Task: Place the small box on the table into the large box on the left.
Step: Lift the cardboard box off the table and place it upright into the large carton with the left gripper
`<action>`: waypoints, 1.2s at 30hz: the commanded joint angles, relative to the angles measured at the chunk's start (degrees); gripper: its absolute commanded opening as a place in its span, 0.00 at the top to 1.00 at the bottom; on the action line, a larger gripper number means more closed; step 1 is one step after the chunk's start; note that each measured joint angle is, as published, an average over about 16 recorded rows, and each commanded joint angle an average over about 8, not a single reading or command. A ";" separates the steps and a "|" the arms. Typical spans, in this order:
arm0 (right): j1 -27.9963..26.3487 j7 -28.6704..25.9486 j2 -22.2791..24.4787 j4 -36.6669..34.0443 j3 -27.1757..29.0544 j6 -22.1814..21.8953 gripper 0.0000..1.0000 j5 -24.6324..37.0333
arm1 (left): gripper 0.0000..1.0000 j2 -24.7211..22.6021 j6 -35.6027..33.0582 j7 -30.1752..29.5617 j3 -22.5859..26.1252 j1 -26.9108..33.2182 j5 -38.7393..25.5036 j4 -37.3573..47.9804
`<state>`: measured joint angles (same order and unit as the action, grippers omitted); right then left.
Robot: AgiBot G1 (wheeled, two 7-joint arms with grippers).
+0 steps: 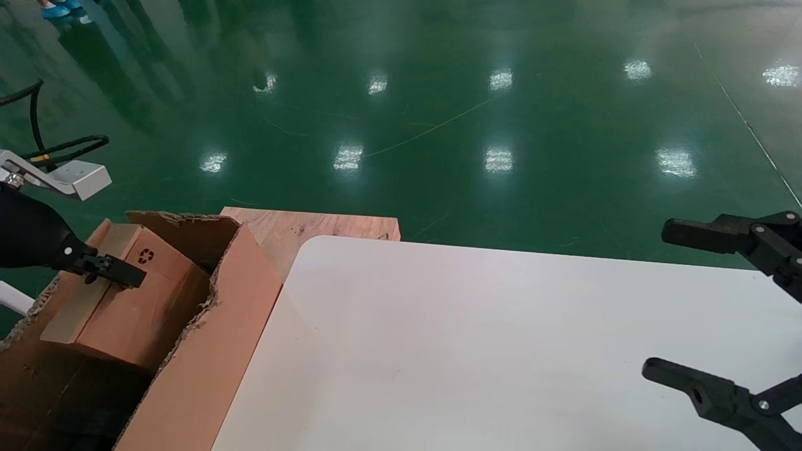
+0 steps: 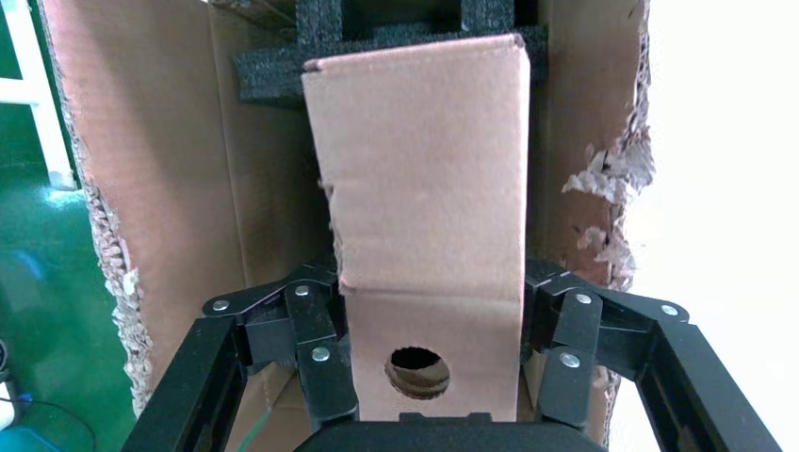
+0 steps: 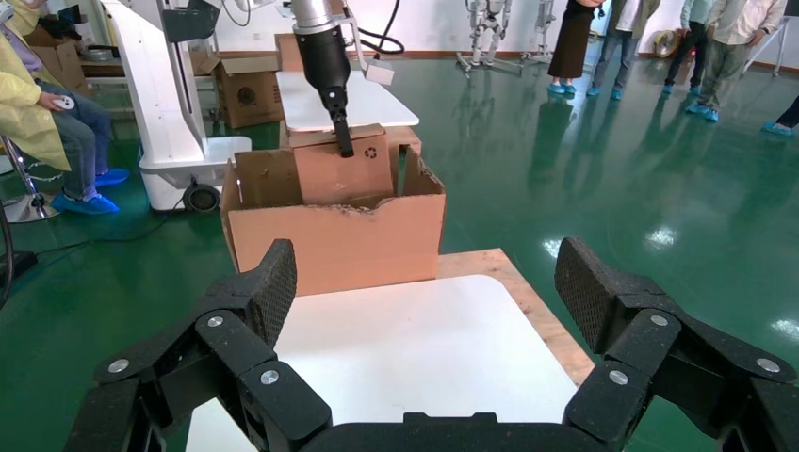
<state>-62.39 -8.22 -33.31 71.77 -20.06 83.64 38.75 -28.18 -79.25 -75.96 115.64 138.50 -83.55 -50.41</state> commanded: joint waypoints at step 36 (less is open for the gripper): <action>0.00 0.01 0.01 0.00 -0.01 -0.01 0.00 -0.01 | 1.00 0.74 0.33 3.17 0.62 -2.33 0.83 2.71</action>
<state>-62.39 -8.21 -33.30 71.77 -20.07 83.63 38.74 -27.08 -78.96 -73.28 116.46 135.82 -82.73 -48.07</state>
